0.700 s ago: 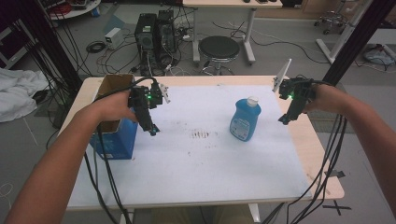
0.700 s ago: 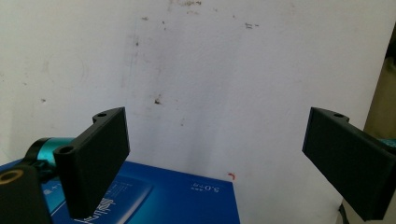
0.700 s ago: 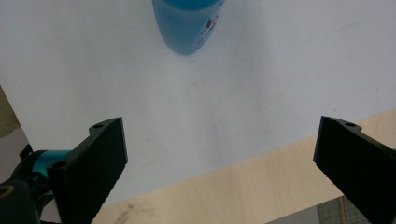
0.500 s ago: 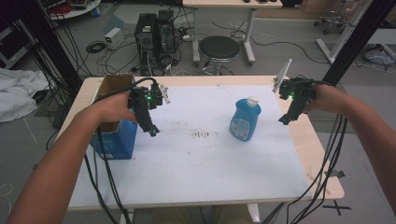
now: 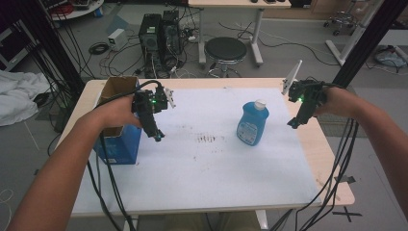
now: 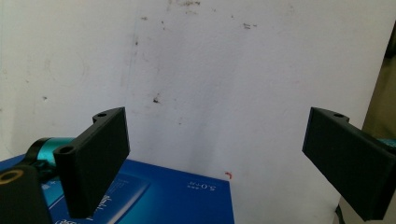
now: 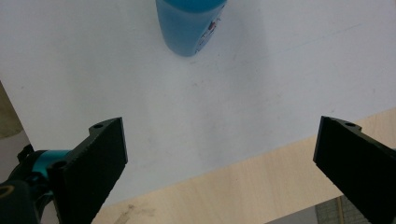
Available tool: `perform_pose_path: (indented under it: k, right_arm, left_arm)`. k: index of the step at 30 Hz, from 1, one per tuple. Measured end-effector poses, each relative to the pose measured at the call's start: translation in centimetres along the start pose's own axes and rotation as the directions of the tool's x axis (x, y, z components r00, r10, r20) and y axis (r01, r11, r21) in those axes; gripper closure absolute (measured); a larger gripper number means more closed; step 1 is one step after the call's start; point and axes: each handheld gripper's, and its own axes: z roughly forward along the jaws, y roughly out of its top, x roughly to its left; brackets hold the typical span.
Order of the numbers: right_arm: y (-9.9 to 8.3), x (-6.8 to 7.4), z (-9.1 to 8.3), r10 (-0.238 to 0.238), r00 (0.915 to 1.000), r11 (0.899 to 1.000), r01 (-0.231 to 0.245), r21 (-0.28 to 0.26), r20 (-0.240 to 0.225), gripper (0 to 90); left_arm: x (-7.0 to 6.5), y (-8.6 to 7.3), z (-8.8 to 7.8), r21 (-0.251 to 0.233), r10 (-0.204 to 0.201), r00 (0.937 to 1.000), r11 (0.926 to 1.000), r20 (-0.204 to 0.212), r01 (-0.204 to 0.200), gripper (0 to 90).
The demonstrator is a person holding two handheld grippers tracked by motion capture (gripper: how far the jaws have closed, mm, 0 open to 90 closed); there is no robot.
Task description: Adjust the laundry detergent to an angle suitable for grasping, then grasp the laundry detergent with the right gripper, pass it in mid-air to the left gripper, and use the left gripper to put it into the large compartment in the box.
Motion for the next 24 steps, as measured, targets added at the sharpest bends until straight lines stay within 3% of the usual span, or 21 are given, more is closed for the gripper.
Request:
perform_pose_path:
  k: [24]
  right_arm:
    - [-0.04,0.48,-0.32,0.019,0.9998,1.0,-0.019,-0.003,0.009,1.8]
  left_arm:
    - [-0.43,-0.08,0.04,-0.006,0.003,0.9999,1.0,-0.011,-0.003,7.4]
